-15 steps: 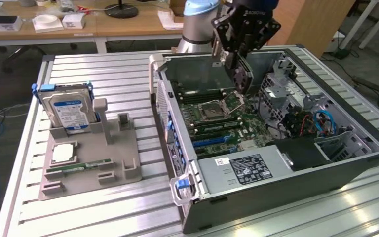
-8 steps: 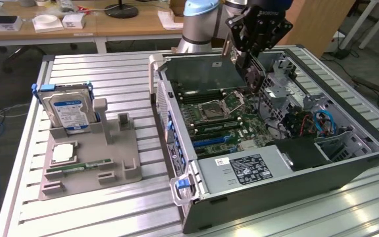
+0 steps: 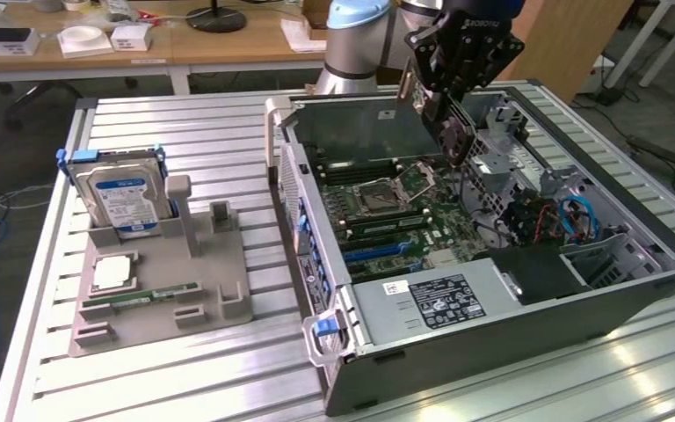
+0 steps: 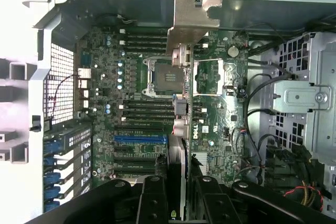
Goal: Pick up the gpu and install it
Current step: 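Pick up the gpu and move the gpu toward the slot, then insert the gpu into the slot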
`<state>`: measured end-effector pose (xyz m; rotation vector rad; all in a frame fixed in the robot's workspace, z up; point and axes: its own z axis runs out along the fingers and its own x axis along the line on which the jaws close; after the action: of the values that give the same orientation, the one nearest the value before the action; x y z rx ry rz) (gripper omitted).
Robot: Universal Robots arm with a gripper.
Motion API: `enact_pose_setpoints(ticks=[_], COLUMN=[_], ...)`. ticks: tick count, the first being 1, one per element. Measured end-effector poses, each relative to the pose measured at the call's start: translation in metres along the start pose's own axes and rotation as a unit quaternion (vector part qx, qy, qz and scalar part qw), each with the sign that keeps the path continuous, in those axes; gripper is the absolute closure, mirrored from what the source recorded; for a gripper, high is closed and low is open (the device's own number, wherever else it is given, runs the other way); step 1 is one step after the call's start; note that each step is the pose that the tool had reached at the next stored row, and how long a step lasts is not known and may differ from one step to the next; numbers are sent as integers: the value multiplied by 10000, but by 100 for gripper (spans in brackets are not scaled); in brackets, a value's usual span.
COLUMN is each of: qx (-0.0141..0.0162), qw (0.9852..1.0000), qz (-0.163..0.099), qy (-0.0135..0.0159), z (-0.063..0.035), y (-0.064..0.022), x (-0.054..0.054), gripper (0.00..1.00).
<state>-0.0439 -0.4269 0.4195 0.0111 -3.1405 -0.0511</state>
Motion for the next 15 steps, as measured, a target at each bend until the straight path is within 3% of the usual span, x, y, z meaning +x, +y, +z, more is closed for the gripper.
enact_pose_setpoints(ticks=[11,15], qx=[0,0], qw=[10000,9994], qz=[-14,-336], qy=[0,11], z=[0,1], y=[0,0], x=[0,0], gripper=[74,74])
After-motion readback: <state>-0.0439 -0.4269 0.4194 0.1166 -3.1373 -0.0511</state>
